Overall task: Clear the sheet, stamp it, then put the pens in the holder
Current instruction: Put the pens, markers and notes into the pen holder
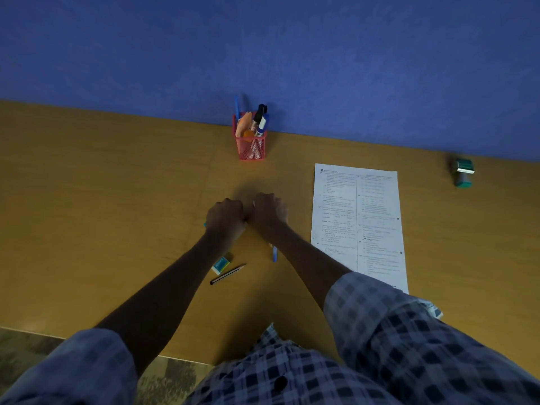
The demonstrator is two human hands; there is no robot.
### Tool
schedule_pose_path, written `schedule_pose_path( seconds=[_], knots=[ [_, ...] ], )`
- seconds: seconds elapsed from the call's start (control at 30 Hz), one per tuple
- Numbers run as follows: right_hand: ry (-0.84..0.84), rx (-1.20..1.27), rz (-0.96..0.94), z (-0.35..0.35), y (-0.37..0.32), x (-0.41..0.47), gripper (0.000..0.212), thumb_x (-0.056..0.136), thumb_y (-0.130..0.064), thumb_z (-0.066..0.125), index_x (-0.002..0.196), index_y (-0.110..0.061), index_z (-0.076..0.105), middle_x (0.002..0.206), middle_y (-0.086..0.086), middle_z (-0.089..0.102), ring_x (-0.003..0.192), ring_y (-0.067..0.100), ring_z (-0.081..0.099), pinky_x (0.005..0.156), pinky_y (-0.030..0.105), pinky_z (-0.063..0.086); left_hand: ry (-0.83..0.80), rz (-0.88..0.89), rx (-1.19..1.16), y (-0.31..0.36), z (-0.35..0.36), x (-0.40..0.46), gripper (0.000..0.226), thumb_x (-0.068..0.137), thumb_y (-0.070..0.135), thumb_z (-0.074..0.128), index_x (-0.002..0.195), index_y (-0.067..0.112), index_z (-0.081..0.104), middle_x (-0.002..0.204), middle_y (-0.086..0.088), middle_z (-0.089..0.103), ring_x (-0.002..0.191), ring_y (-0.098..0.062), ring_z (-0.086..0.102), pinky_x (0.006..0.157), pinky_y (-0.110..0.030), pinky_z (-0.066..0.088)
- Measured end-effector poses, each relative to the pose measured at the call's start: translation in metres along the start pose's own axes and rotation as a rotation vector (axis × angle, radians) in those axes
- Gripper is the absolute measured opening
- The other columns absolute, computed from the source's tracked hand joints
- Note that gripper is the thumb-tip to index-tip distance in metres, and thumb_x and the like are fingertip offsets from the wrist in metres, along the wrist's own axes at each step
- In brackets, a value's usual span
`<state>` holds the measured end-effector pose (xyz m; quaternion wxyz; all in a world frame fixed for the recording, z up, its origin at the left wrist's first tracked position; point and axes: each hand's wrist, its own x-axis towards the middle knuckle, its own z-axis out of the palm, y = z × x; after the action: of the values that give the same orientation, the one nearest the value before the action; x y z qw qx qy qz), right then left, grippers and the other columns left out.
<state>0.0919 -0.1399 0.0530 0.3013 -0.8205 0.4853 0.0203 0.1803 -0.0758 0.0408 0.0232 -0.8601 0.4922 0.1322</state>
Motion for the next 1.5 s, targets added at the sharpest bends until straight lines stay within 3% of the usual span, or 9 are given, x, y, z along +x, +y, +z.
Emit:
schedule_pose_path(
  seconds=[0.43,0.6,0.73,0.87,0.97,1.03,1.1,1.27,1.5],
  knots=[
    [-0.004,-0.172,-0.117,-0.006,-0.003,0.004,0.021,0.095,-0.010,0.053,0.112,-0.005,0.066,0.112,0.017,0.068,0.107,0.034,0.065,0.084,0.040,0.054,0.043,-0.026,-0.018,0.004,0.000,0.004,0.021,0.093,0.015,0.051,0.102,0.003,0.065,0.104,-0.022,0.066,0.099,-0.043,0.064,0.076,-0.041,0.052],
    [0.080,0.099,-0.161,-0.032,-0.003,0.021,0.020,0.087,-0.014,0.067,0.100,0.001,0.069,0.099,0.019,0.070,0.091,0.032,0.068,0.081,0.041,0.057,0.161,-0.031,-0.234,-0.002,-0.030,0.019,0.019,0.089,0.013,0.052,0.096,0.003,0.066,0.095,-0.023,0.068,0.090,-0.043,0.065,0.071,-0.041,0.050],
    [0.297,0.374,-0.251,-0.073,-0.009,0.041,0.022,0.091,-0.017,0.065,0.081,0.001,0.073,0.080,0.015,0.073,0.071,0.026,0.068,0.066,0.031,0.051,0.400,0.142,-0.449,-0.008,-0.076,0.042,0.016,0.092,0.011,0.054,0.096,0.002,0.066,0.087,-0.016,0.071,0.071,-0.024,0.065,0.063,-0.026,0.044],
    [0.473,0.577,-0.214,-0.109,-0.015,0.063,0.016,0.090,-0.016,0.067,0.095,-0.002,0.073,0.092,0.010,0.076,0.081,0.016,0.071,0.072,0.024,0.055,0.567,0.230,-0.627,-0.012,-0.117,0.073,0.012,0.090,0.013,0.058,0.090,0.002,0.065,0.083,-0.015,0.069,0.068,-0.010,0.054,0.059,-0.011,0.033],
    [0.611,0.639,-0.220,-0.127,-0.019,0.080,0.012,0.087,-0.006,0.066,0.095,-0.001,0.072,0.090,0.009,0.075,0.083,0.016,0.071,0.069,0.013,0.052,0.636,0.296,-0.696,-0.011,-0.135,0.096,0.003,0.091,0.012,0.058,0.092,0.015,0.059,0.086,-0.014,0.070,0.062,-0.001,0.057,0.062,-0.002,0.040],
    [0.638,0.610,-0.223,-0.134,-0.024,0.092,0.011,0.084,-0.004,0.065,0.092,-0.002,0.072,0.088,0.008,0.074,0.083,0.018,0.071,0.070,0.021,0.054,0.629,0.304,-0.754,-0.009,-0.139,0.111,0.012,0.091,0.011,0.056,0.101,0.008,0.063,0.085,-0.015,0.071,0.064,-0.002,0.062,0.067,-0.013,0.050],
    [0.611,0.546,-0.232,-0.136,-0.030,0.103,0.011,0.083,-0.004,0.064,0.092,-0.002,0.071,0.088,0.009,0.074,0.085,0.022,0.071,0.075,0.034,0.056,0.593,0.297,-0.789,-0.005,-0.139,0.123,0.022,0.090,0.009,0.053,0.108,0.001,0.063,0.086,-0.017,0.071,0.075,-0.017,0.069,0.073,-0.023,0.054],
    [0.558,0.357,-0.257,-0.125,-0.039,0.118,0.011,0.088,-0.009,0.059,0.090,-0.001,0.067,0.087,0.014,0.071,0.085,0.029,0.067,0.072,0.041,0.053,0.591,0.320,-0.687,0.004,-0.131,0.135,0.017,0.088,0.010,0.053,0.100,0.004,0.063,0.085,-0.013,0.070,0.079,-0.022,0.070,0.073,-0.033,0.057],
    [0.543,0.405,-0.144,-0.119,-0.056,0.129,0.009,0.083,-0.006,0.061,0.089,0.000,0.064,0.084,0.012,0.068,0.079,0.025,0.063,0.071,0.042,0.054,0.615,0.204,-0.758,0.011,-0.124,0.139,0.013,0.086,0.009,0.054,0.091,0.002,0.064,0.085,-0.010,0.073,0.079,-0.019,0.070,0.068,-0.022,0.049]
  ],
)
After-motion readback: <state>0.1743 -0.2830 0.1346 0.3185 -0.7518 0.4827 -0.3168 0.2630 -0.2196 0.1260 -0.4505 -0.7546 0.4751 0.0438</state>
